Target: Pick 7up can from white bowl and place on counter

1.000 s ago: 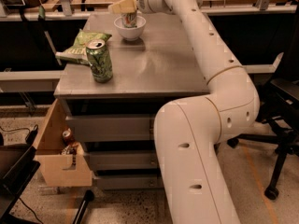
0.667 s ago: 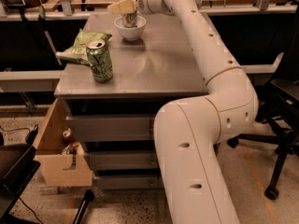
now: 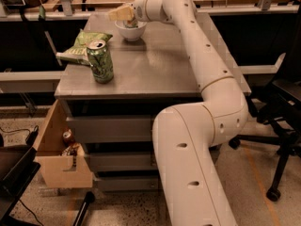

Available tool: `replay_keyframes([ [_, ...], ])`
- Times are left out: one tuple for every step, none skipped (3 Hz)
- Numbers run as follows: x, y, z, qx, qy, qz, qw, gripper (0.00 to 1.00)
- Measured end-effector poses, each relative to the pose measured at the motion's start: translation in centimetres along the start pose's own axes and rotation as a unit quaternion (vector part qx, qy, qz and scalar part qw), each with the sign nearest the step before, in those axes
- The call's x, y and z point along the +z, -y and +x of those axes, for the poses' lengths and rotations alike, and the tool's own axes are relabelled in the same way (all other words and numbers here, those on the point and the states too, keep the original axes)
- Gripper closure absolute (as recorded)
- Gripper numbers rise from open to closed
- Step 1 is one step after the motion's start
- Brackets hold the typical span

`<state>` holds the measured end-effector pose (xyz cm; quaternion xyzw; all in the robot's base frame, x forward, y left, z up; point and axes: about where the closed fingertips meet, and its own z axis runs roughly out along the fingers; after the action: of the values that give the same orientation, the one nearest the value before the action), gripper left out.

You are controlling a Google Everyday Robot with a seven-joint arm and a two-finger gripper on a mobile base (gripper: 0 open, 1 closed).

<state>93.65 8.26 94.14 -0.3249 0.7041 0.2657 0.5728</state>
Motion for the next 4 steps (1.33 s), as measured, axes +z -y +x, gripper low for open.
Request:
replay_keyframes([
  [0.6, -0.2, 0.7, -0.007, -0.005, -0.003, 1.0000, 0.16],
  [1.0, 0.2, 1.4, -0.010, -0.016, 0.006, 0.9998, 0.38],
  [1.4, 0.0, 1.6, -0.009, -0.018, 0.005, 0.9998, 0.62],
  [1.7, -0.2, 1.8, -0.009, -0.019, 0.003, 0.9998, 0.86],
])
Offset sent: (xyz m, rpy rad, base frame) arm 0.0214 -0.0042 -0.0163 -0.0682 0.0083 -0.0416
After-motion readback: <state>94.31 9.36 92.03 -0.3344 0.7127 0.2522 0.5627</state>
